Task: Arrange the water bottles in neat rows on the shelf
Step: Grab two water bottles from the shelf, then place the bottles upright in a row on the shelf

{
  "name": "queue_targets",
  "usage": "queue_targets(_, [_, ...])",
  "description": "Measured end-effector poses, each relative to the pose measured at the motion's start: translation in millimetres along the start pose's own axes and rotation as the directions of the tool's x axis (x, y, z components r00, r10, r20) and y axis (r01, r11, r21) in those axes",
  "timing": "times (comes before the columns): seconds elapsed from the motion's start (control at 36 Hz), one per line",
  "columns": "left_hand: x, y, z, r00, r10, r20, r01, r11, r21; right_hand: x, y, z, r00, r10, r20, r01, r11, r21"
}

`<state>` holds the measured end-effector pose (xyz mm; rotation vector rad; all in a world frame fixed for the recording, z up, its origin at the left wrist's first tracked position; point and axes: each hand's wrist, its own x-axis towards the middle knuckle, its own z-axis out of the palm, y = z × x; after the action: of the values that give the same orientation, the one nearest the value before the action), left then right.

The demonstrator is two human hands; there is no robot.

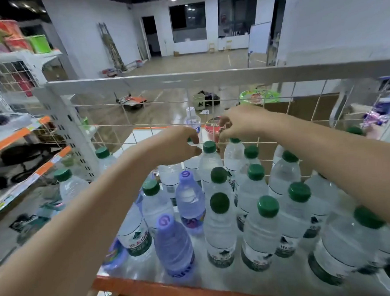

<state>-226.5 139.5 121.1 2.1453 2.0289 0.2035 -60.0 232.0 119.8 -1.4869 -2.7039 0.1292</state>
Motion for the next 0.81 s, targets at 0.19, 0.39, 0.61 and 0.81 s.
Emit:
queue_targets(0.19, [-48.6,-6.0,-8.4,0.999,0.011,-0.032,-0.010,1.000,0.015,-23.3,-52.8,-7.0,0.986,-0.156,0.061,0.145,0.978,0.151])
queue_targets(0.39, [-82.5,-29.2,21.1,0.992,-0.005,0.128,-0.018,0.985,0.174,-27.0,-95.0,20.9,0.974,-0.139,0.179,0.135,0.990,0.036])
queue_targets(0.61, [-98.4,-45.6,68.2,0.965,0.015,0.261,-0.038,0.996,0.080,-15.2,-119.2,51.5,0.960,-0.065,0.271,0.120,0.974,-0.191])
queue_targets(0.81, [-105.8,-52.8,70.3,0.983,0.109,0.149,-0.118,0.992,0.049,-11.2,-122.2,58.0,0.969,-0.062,0.240,0.092,0.989,-0.117])
